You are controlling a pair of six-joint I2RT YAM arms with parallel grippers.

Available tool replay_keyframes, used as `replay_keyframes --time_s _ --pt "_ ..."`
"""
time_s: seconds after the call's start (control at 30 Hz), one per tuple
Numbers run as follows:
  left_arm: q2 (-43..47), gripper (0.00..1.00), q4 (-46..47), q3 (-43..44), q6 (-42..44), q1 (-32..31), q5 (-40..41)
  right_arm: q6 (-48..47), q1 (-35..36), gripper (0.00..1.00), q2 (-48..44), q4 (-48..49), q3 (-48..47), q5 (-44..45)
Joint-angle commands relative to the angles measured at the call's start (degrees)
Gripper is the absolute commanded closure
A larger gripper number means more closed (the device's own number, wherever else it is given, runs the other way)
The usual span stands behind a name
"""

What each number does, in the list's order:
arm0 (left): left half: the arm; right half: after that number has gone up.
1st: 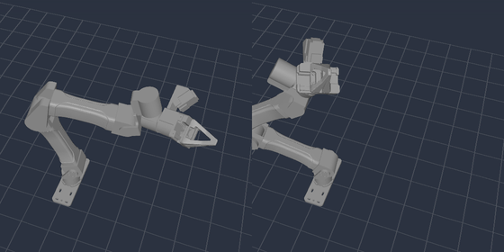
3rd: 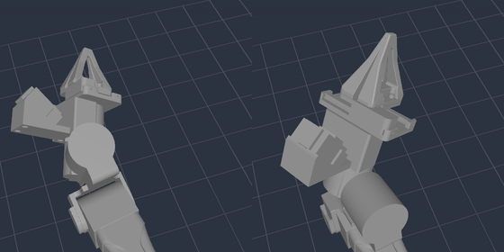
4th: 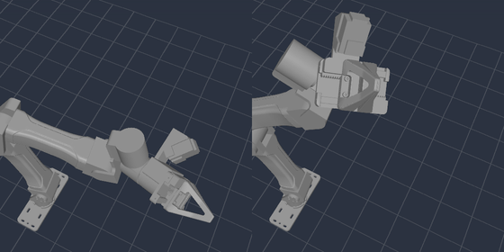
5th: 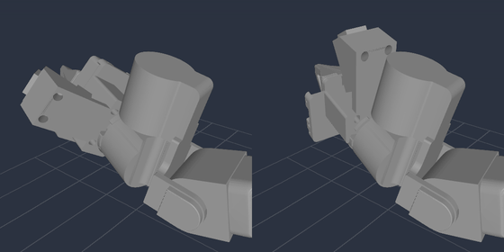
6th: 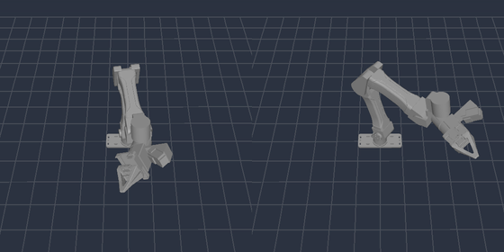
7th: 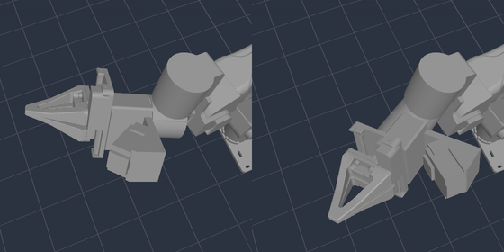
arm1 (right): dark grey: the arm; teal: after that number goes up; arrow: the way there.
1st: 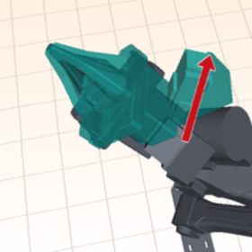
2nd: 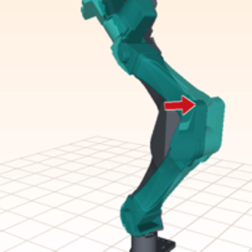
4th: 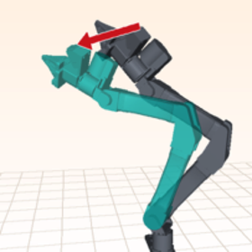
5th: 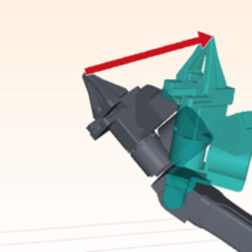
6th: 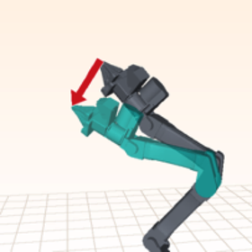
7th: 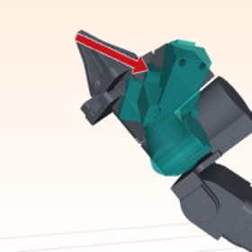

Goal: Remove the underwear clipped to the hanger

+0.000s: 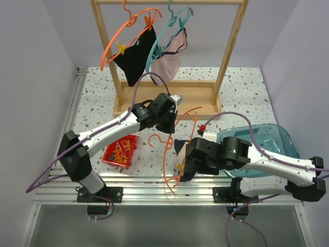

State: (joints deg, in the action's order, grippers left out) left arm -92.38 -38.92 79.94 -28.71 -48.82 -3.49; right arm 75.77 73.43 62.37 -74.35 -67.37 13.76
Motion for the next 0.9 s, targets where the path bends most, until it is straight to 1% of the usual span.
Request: replay_keyframes --time_s 0.0,0.07,0.1,0.2,0.4,0.47,0.5,0.53,0.73,0.83,0.87 --pt "0.6 1.00 -0.7 1.4 1.0 -0.2 1.5 -2.3 -0.1 0.17 2.6 5.1 -5.7 -0.4" --pt "0.3 1.00 -0.7 1.4 0.9 -0.3 1.5 -3.8 -0.1 0.12 7.0 5.4 -8.1 -0.8" --pt "0.2 1.00 -0.5 1.6 0.8 -0.3 1.3 -4.4 -0.3 0.11 8.5 5.4 -10.3 -1.1" --pt "-0.2 1.00 -1.0 2.5 0.6 -0.7 1.4 -5.7 -1.0 0.09 13.6 5.3 -11.8 -3.1" --pt "1.1 1.00 -1.4 3.0 0.3 -0.8 2.1 -6.2 -2.2 0.10 15.9 5.5 -9.2 -4.9" --pt "1.8 1.00 -1.6 2.9 0.3 -0.8 2.2 -6.7 -3.5 0.12 15.7 6.1 -8.1 -5.4" --pt "1.9 1.00 -1.6 2.8 0.2 -0.8 2.2 -7.2 -4.0 0.14 15.7 6.2 -7.2 -5.7" --pt "2.4 1.00 -1.5 2.7 0.1 -0.8 2.0 -7.5 -5.0 0.19 15.5 6.8 -6.7 -6.0" --pt "3.2 1.00 -1.5 2.1 0.0 -0.8 1.9 -9.1 -6.7 0.34 15.8 7.4 -4.2 -7.0" --pt "3.6 1.00 -1.5 2.1 0.0 -0.8 2.3 -8.8 -7.1 0.52 14.3 7.6 -2.7 -7.6" --pt "3.5 1.00 -1.6 1.7 0.1 -0.8 2.4 -8.5 -7.1 0.66 13.7 7.6 -2.4 -7.6"
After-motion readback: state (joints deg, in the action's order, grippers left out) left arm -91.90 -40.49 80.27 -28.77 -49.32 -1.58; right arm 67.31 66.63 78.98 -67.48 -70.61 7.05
